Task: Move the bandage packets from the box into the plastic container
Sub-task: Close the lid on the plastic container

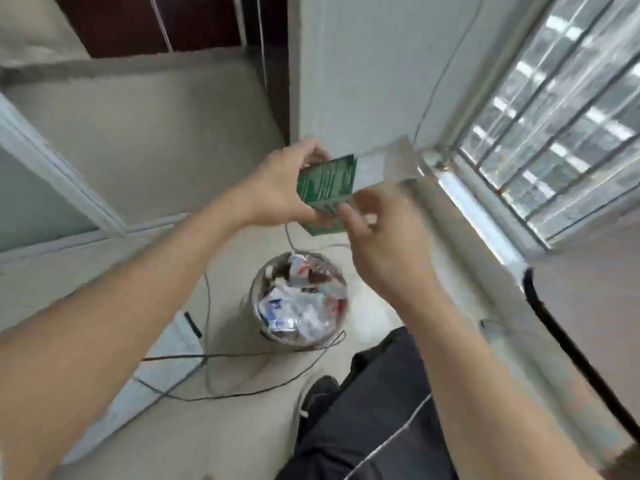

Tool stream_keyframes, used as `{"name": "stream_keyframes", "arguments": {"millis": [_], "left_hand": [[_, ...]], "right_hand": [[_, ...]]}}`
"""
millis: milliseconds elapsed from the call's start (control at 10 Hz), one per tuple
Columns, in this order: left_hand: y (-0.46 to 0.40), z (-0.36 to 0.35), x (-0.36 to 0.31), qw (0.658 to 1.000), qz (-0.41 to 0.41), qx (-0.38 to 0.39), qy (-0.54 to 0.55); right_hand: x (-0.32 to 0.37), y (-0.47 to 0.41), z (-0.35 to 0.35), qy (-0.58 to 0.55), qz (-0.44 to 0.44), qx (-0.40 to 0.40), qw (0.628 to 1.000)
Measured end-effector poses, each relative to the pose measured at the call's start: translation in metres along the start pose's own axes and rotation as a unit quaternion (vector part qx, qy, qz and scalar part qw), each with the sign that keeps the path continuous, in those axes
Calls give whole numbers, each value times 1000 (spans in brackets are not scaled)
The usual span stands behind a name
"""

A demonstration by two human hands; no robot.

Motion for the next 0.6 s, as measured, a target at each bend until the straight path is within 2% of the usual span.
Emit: {"name": "stream_keyframes", "arguments": {"millis": [100, 200, 300, 400, 500, 600], "left_hand": [[42, -41, 74, 995, 64, -10, -77], [68, -93, 136, 988, 111, 3, -110], [83, -141, 176, 980, 163, 34, -109], [96, -172, 200, 970, 206, 49, -121], [91, -182, 207, 966, 205, 67, -139], [84, -175, 193, 963, 198, 96, -154]], "right_hand": [[-49, -14, -83, -123, -181, 100, 971], [-116, -26, -143, -232, -358, 103, 899], [-167, -26, -174, -308, -472, 98, 820], [-191, -16, -187, -377, -535, 100, 750], [-197, -9, -185, -398, -556, 96, 723], [-192, -11, -156, -402, -550, 73, 728]]}}
Point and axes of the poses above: each hand's wrist, its own y-axis away from the middle knuckle, its own z-axis out of the back of the hand, x = y × z, the point moved 2 cm from there along -y, towards the middle knuckle, and after that the axes turned 6 degrees about -z, right-handed, at the moved point
